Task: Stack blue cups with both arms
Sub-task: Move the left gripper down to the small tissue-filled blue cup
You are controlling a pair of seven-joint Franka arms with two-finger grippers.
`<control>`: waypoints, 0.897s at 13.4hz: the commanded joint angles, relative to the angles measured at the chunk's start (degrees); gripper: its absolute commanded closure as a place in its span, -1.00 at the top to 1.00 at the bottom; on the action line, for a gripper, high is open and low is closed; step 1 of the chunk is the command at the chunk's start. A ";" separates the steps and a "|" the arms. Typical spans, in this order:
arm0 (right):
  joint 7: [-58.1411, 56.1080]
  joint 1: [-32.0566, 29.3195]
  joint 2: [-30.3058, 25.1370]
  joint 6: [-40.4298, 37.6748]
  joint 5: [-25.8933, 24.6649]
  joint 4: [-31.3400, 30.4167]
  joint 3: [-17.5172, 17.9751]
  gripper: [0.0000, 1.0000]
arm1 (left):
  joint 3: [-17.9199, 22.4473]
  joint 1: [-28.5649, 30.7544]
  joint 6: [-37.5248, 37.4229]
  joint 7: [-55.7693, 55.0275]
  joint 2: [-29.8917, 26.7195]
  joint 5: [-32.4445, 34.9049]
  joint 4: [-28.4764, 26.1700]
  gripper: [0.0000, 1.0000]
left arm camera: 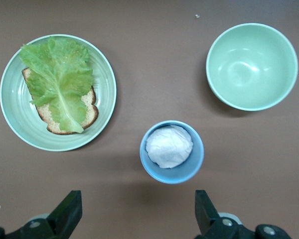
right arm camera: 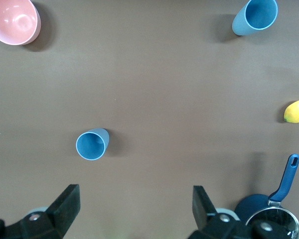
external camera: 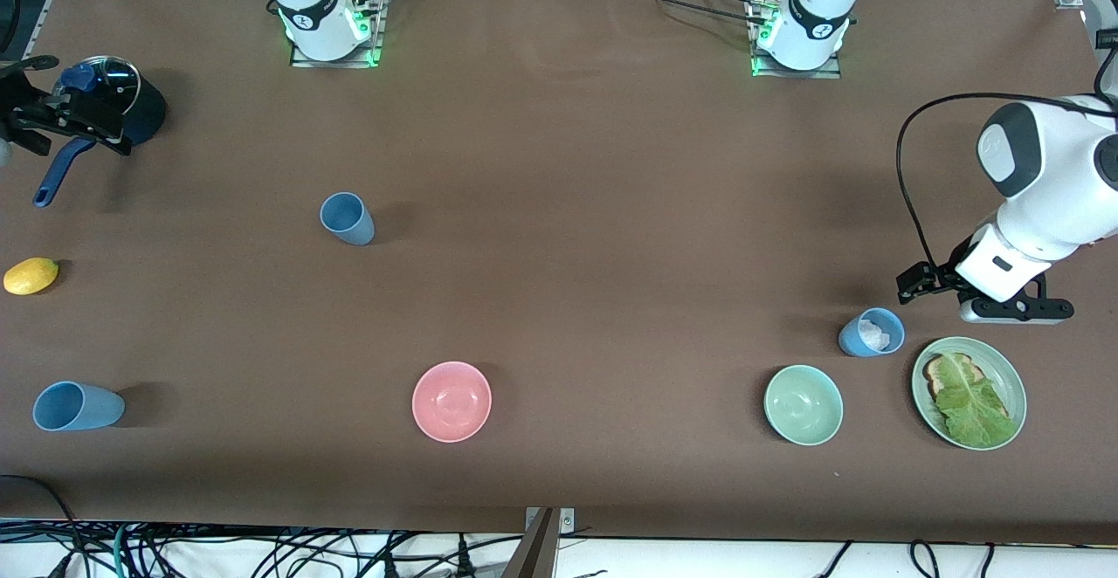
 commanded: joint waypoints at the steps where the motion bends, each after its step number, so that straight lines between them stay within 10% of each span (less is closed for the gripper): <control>1: -0.43 -0.29 0.13 -1.28 0.37 1.43 0.18 1.00 | 0.00 0.41 3.24 1.14 4.73 1.24 2.50 1.00; 12: -0.43 -0.29 0.22 -1.20 0.37 1.43 0.18 1.00 | 0.09 0.50 10.98 1.14 13.70 0.54 7.15 1.00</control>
